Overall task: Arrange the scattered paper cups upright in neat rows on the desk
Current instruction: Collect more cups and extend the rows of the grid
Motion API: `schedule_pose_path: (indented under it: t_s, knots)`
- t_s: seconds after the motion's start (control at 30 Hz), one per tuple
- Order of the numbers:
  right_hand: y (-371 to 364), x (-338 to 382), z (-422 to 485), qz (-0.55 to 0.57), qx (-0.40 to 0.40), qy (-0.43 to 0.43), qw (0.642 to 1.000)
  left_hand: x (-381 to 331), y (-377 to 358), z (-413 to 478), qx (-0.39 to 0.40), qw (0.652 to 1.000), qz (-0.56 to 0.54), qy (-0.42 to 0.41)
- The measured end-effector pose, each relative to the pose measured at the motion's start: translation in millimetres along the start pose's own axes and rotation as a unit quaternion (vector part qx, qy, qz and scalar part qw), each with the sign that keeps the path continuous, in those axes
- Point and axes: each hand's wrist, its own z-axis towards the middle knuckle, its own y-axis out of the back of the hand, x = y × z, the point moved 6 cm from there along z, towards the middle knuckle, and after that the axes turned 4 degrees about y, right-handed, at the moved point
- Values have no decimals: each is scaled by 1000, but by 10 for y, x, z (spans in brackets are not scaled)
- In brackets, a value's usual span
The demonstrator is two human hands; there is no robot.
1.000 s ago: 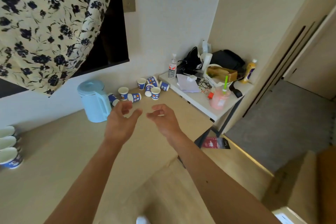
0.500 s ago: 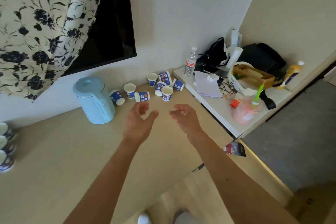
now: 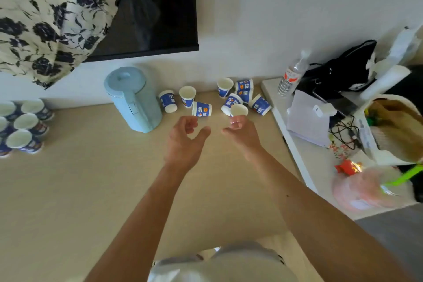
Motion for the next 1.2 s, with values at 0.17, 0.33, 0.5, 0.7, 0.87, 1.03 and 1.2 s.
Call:
schedule_pose_path:
  t_s: [0.17,0.33,0.5,0.7,0.87,1.03,1.2]
  knots:
    - [184,-102,526,-107,-12,39,993,-21,-248,-30,-24,999,-13,38]
    - [251,-135,1003,-204,-46,98,973,-13,-409,-50,-36,998,2,57]
    - [89,-227,1356,-356,-13,99,929,20,-429,-55,-47,996,6,73]
    - [-50,-425,1534,-430,20,90,898,149,-416,-32,-54,994,16,96]
    - [-27,-507,1614,-407,16,117,906,245,-473,-21,-49,992,21,112]
    - [116,-477,1602,-339,57,129,930,295,-593,26,-39,993,42,108]
    - [194,-141,1306,-223,191,170,941,306,-765,119,-13,992,97,78]
